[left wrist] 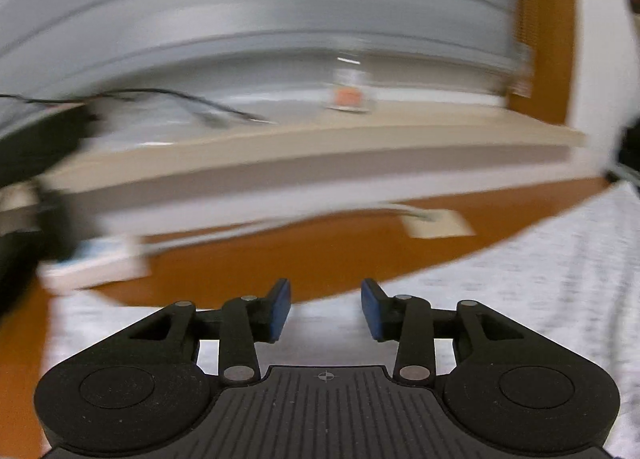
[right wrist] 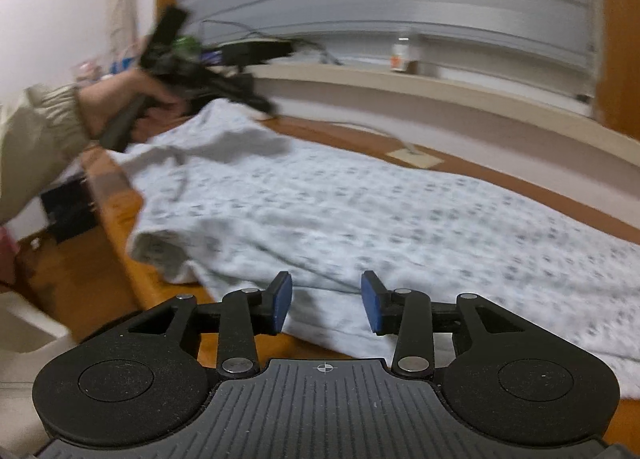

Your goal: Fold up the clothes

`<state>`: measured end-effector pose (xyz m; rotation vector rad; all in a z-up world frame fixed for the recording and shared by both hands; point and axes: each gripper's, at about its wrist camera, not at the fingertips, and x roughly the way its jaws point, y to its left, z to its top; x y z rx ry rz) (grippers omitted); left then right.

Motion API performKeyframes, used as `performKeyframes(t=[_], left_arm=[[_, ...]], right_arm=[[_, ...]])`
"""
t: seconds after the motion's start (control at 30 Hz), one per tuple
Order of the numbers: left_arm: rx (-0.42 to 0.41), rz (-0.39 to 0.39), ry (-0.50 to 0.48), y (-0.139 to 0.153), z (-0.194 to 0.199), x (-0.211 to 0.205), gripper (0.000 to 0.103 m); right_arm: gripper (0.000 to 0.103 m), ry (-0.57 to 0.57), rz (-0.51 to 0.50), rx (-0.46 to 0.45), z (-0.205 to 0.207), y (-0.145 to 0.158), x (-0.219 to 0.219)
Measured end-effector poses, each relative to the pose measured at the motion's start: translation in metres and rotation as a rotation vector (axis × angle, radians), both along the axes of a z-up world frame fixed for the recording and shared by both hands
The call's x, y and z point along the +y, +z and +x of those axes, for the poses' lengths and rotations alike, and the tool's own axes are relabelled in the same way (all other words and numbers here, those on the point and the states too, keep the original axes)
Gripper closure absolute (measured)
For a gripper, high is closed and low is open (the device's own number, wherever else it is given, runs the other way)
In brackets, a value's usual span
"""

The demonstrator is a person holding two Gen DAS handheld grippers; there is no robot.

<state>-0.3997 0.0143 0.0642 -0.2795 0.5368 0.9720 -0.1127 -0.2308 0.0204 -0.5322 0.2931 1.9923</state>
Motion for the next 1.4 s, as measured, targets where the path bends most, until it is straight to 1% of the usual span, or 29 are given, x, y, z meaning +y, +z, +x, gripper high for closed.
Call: performKeyframes(t=[0.1,0.17,0.2,0.23,0.27,0.4,0.43,0.47,0.5,0.6,0.7,0.83,0.9,0.97,1.0,1.03,1.07,1.13,1.17,1.3,1.33,1.37,1.4], left_arm=[[0.009,-0.014,-0.079,-0.01,0.035,-0.005,0.061],[0.014,-0.033,-0.119,-0.017,0.049,-0.006,0.061],[0.017,-0.048,-0.137,-0.021,0.054,-0.005,0.061],[0.021,-0.055,-0.149,-0.025,0.057,-0.005,0.061],[0.026,-0.059,-0.157,-0.028,0.058,-0.006,0.061],[0.028,-0.074,-0.166,-0.039,0.06,-0.007,0.061],[0.02,-0.079,-0.165,-0.039,0.058,-0.006,0.061],[0.017,-0.082,-0.164,-0.039,0.057,-0.005,0.061],[0.015,-0.083,-0.164,-0.039,0.057,-0.005,0.061],[0.02,-0.078,-0.164,-0.038,0.057,-0.006,0.06],[0.012,-0.082,-0.16,-0.038,0.056,-0.004,0.06],[0.02,-0.076,-0.157,-0.038,0.058,-0.004,0.059],[0.027,-0.071,-0.156,-0.038,0.059,-0.005,0.059],[0.028,-0.071,-0.157,-0.038,0.059,-0.005,0.059],[0.026,-0.072,-0.157,-0.038,0.058,-0.005,0.059],[0.026,-0.072,-0.157,-0.038,0.058,-0.005,0.059],[0.027,-0.071,-0.157,-0.037,0.058,-0.005,0.059],[0.028,-0.07,-0.157,-0.037,0.059,-0.005,0.059],[0.028,-0.07,-0.157,-0.037,0.059,-0.005,0.059],[0.026,-0.07,-0.156,-0.037,0.058,-0.005,0.058],[0.026,-0.07,-0.155,-0.038,0.058,-0.005,0.058],[0.027,-0.069,-0.153,-0.037,0.058,-0.005,0.057],[0.026,-0.069,-0.153,-0.037,0.058,-0.005,0.056]], right_arm=[[0.063,0.027,-0.007,-0.027,-0.011,0.001,0.004],[0.063,0.04,-0.014,-0.039,-0.015,0.0,0.006],[0.063,0.04,-0.013,-0.041,-0.016,0.0,0.007],[0.059,0.041,-0.013,-0.042,-0.017,0.0,0.008],[0.057,0.038,-0.017,-0.039,-0.019,0.0,0.009],[0.06,0.051,-0.013,-0.039,-0.023,-0.001,0.01],[0.073,0.055,-0.019,-0.032,-0.023,0.0,0.011],[0.095,0.06,-0.025,-0.027,-0.023,0.001,0.012],[0.1,0.066,-0.03,-0.024,-0.023,0.002,0.012],[0.102,0.069,-0.015,0.001,-0.019,0.009,0.006],[0.102,0.05,0.016,0.026,-0.01,0.023,-0.008],[0.102,0.048,0.01,0.054,-0.004,0.037,-0.027],[0.102,0.052,-0.002,0.03,-0.008,0.036,-0.03],[0.1,0.059,0.0,-0.015,-0.014,0.03,-0.029],[0.097,0.065,0.002,-0.032,-0.017,0.027,-0.026],[0.089,0.07,0.002,-0.046,-0.02,0.024,-0.023],[0.077,0.075,0.002,-0.06,-0.023,0.02,-0.02],[0.065,0.094,0.009,-0.069,-0.029,0.015,-0.014],[0.064,0.107,0.011,-0.074,-0.032,0.013,-0.011],[0.065,0.109,0.019,-0.089,-0.04,0.005,0.002],[0.068,0.117,0.01,-0.08,-0.039,0.005,0.004],[0.095,0.131,-0.002,-0.069,-0.037,0.005,0.006],[0.1,0.14,-0.005,-0.063,-0.036,0.006,0.005]])
